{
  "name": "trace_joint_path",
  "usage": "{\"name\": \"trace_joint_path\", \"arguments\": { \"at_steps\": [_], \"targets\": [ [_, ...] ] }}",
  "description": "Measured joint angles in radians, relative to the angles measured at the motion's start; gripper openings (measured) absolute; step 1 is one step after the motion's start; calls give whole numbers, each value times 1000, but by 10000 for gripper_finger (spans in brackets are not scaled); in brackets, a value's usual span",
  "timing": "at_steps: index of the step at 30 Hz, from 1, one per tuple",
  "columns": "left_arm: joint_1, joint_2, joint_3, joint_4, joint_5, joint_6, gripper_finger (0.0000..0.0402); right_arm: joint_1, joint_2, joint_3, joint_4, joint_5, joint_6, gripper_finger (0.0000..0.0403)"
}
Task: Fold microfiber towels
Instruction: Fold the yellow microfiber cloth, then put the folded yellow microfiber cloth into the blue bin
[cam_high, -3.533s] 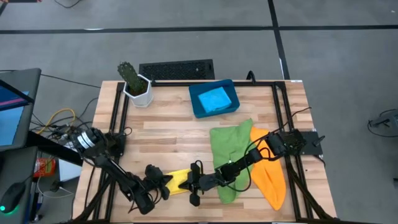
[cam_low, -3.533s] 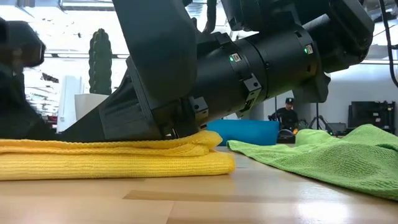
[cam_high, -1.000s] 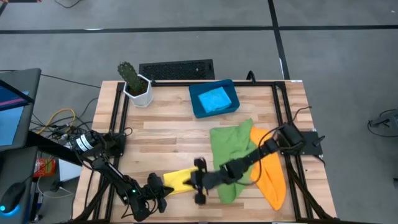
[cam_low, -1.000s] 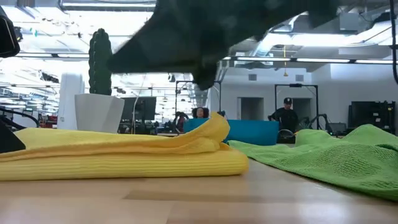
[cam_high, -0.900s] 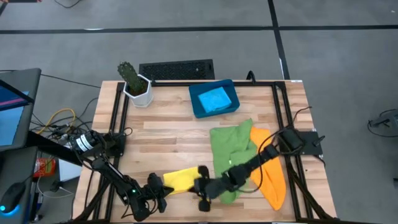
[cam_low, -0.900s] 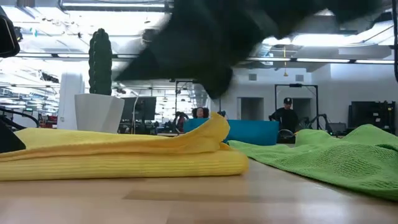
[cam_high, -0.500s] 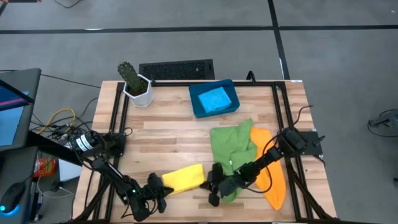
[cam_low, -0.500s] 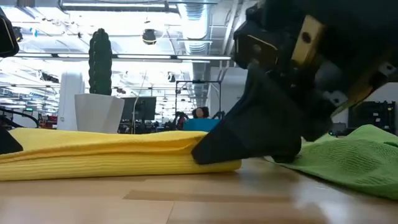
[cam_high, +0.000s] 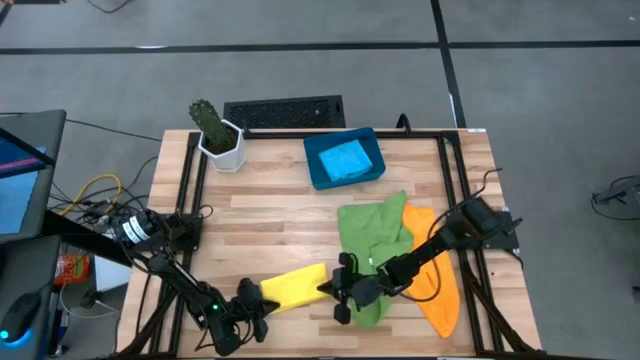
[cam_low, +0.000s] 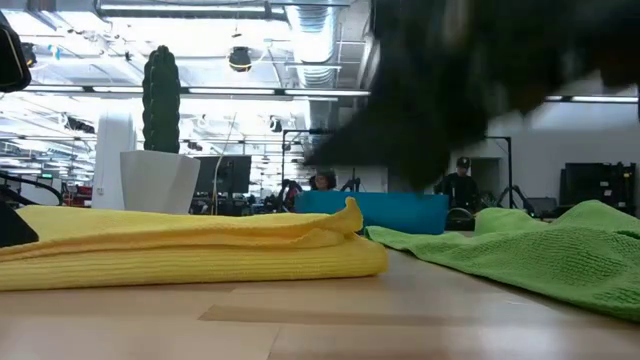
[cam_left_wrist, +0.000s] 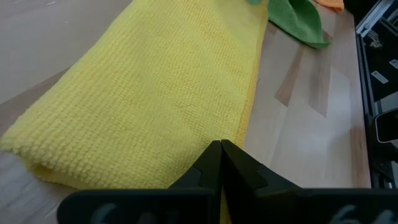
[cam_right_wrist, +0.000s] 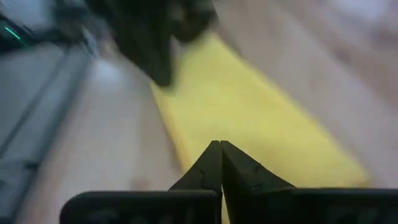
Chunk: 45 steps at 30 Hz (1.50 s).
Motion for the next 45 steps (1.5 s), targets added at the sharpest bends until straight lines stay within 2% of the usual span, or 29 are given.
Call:
{"name": "trace_joint_path", "arguments": {
  "at_steps": [4, 6, 11, 14, 17, 23, 28, 32, 35, 38, 42, 45],
  "targets": [
    [0, 0, 0, 3, 7, 0, 0, 29, 104, 0, 49, -20, 71, 14],
    [0, -1, 0, 3, 14, 1, 0, 48, 147, 4, 68, 7, 104, 9],
    [1, -1, 0, 6, 16, 2, 0, 56, 166, -4, 57, 26, 143, 21],
    [1, -1, 0, 10, 24, 5, 0, 44, 118, -11, -33, 42, 190, 32],
    [1, -1, 0, 13, 28, 7, 0, 23, 38, -20, -136, 32, 167, 35],
    [1, -1, -1, 24, 11, 5, 0, -6, -230, -17, -353, -7, 191, 48],
    [1, 1, -2, 45, -17, 1, 0, -23, -390, -1, -611, -27, 191, 93],
    [1, 1, -2, 59, -33, 0, 0, -71, -418, 62, -877, -120, 208, 153],
    [1, 2, -2, 63, -46, -4, 0, -118, -397, 106, -929, -207, 252, 210],
    [2, 2, -2, 64, -50, -11, 0, -157, -340, 139, -930, -237, 321, 253],
    [2, 2, -2, 68, -54, -20, 0, -193, -232, 190, -953, -242, 420, 269],
    [2, 2, -2, 70, -54, -24, 0, -215, -154, 233, -999, -290, 473, 270]
  ]
}}
